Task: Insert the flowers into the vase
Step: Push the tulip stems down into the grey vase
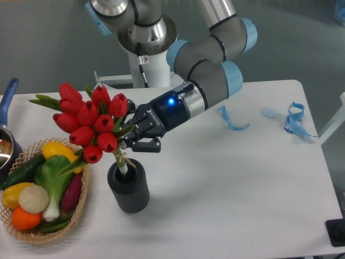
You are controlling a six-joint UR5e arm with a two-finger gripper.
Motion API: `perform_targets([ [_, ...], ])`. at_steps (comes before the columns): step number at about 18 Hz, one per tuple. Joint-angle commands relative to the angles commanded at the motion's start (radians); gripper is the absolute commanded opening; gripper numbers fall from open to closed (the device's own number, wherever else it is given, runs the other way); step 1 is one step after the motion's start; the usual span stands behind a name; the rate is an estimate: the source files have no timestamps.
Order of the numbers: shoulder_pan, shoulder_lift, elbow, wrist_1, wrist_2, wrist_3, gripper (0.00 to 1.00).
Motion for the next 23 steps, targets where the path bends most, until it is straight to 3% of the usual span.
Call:
perform_targets([
  [8, 0.0, -0.089, -0.015, 0.0, 0.005, 0.083, 0.19],
  [12, 0.002, -0.11, -0.066, 0.0, 0.006, 0.182, 0.19],
  [20, 0.003, -0.144, -0.084, 0.0, 0.012, 0.247, 0.22],
  [21, 0.002, -0.146, -0.086, 0.0, 0.014, 0.255, 0.24],
  [23, 0.005, -0.146, -0.08, 0.002, 0.014, 0.261, 0.45],
])
